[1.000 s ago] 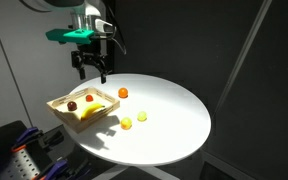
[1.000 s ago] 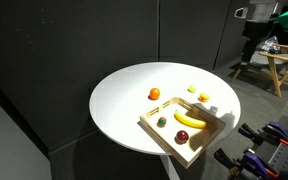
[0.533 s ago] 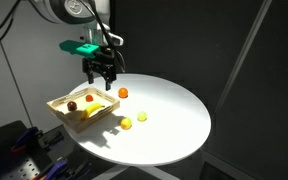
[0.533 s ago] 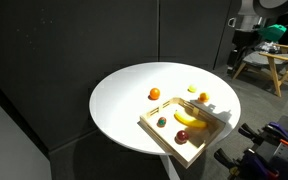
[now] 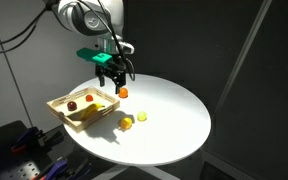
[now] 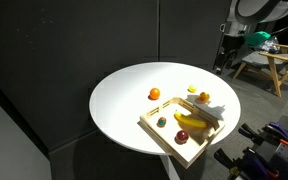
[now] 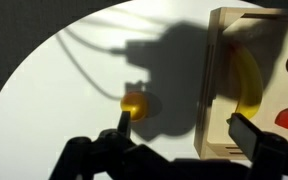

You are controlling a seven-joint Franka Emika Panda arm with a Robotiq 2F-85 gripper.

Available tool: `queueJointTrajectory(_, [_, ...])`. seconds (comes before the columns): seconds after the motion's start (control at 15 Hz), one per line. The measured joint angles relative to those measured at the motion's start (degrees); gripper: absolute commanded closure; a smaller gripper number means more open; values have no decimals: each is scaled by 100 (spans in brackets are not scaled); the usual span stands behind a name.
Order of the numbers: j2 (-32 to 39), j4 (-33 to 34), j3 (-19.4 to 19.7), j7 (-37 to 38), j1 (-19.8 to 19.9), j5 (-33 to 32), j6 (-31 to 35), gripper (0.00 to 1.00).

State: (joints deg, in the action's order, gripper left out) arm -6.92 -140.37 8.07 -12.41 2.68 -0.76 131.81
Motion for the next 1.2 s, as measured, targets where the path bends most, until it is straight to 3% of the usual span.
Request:
queueJointTrajectory(0.73, [1367, 644, -16, -25, 132, 0, 403, 0])
queueJointTrajectory(1.2, [1856, 1072, -25, -79, 301, 0, 405, 0])
